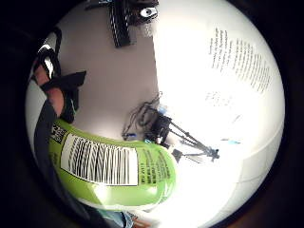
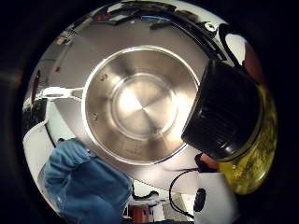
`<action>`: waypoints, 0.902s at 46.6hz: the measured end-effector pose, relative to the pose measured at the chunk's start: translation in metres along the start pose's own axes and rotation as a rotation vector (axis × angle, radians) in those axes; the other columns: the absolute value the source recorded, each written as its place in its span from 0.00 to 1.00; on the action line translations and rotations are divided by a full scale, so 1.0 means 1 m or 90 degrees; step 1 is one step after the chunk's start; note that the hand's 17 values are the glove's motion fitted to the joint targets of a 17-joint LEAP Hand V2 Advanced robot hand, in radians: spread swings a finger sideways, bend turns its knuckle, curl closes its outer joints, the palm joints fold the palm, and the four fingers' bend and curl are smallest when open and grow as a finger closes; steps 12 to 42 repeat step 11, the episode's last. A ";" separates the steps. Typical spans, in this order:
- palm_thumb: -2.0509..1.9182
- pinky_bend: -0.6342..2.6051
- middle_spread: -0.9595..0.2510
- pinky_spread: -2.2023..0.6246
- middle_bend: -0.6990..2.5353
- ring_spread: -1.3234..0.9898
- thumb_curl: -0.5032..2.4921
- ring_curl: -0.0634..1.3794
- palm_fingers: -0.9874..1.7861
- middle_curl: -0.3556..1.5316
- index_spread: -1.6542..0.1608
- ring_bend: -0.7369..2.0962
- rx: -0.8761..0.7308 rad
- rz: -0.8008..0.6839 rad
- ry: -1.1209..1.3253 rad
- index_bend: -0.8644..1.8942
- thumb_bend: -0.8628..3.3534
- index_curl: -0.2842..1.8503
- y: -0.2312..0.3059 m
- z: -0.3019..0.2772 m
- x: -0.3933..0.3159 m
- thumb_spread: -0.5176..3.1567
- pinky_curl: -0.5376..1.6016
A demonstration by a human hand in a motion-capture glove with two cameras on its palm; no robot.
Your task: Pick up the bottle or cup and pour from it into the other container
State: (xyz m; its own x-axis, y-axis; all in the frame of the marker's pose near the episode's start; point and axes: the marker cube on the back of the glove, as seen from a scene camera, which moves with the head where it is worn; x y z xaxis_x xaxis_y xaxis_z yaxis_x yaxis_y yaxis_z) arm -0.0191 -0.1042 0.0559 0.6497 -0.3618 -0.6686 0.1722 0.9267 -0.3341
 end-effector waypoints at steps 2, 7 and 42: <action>0.77 0.34 0.73 0.70 0.35 0.50 0.40 0.38 0.79 0.47 0.85 0.48 -0.013 -0.002 0.020 0.37 0.19 0.34 -0.002 -0.002 -0.005 0.16 0.45; 0.77 0.34 0.73 0.70 0.35 0.50 0.40 0.38 0.79 0.47 0.85 0.48 -0.019 -0.010 0.028 0.36 0.19 0.33 -0.006 -0.005 -0.011 0.17 0.45; 0.77 0.34 0.73 0.70 0.34 0.50 0.41 0.38 0.79 0.47 0.85 0.48 -0.017 -0.020 0.019 0.36 0.19 0.33 -0.006 -0.007 -0.013 0.17 0.45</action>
